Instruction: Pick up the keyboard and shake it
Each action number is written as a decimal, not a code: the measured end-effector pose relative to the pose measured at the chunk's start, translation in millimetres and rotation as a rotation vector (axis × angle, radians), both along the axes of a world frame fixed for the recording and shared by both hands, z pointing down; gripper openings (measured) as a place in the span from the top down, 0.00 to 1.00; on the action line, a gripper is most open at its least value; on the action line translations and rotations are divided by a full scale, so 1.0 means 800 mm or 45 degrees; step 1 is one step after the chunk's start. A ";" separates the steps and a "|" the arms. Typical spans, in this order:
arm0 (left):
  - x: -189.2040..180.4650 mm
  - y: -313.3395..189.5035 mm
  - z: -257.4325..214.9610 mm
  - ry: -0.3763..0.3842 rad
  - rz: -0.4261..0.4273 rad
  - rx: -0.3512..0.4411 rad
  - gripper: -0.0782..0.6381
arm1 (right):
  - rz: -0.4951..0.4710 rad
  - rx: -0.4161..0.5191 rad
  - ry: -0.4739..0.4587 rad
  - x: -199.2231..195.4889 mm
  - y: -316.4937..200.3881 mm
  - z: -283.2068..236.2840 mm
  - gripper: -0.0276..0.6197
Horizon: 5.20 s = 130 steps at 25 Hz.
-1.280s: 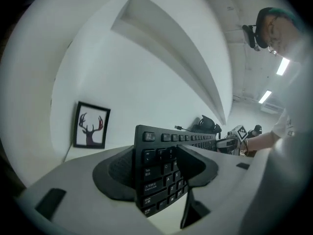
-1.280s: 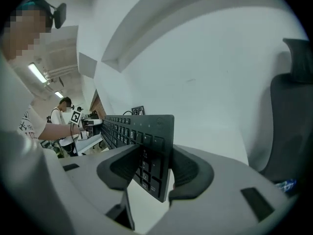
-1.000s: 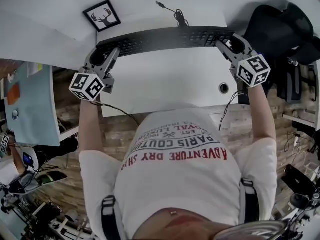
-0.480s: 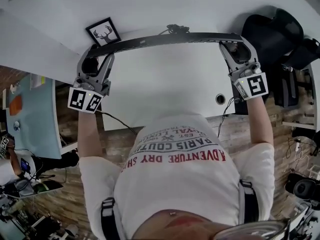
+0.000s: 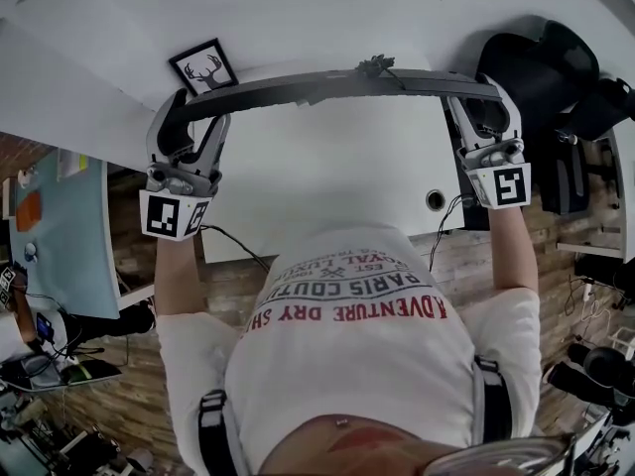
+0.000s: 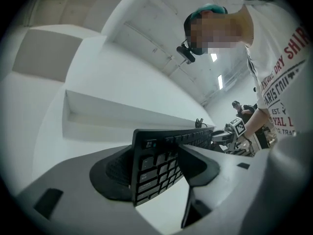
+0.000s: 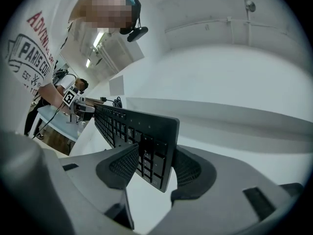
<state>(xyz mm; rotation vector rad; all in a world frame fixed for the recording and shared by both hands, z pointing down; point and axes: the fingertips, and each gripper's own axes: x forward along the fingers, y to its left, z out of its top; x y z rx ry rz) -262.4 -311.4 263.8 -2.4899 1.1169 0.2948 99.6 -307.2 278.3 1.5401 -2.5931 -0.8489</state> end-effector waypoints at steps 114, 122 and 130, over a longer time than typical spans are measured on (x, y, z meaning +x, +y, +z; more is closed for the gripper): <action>-0.033 0.045 0.226 0.002 -0.111 -0.810 0.47 | -0.006 -0.873 -0.004 -0.036 0.040 0.227 0.60; -0.029 0.046 0.223 -0.003 -0.108 -0.795 0.47 | 0.009 -0.881 -0.001 -0.032 0.042 0.224 0.60; -0.029 0.047 0.224 -0.004 -0.109 -0.793 0.47 | 0.019 -0.881 0.007 -0.033 0.042 0.226 0.60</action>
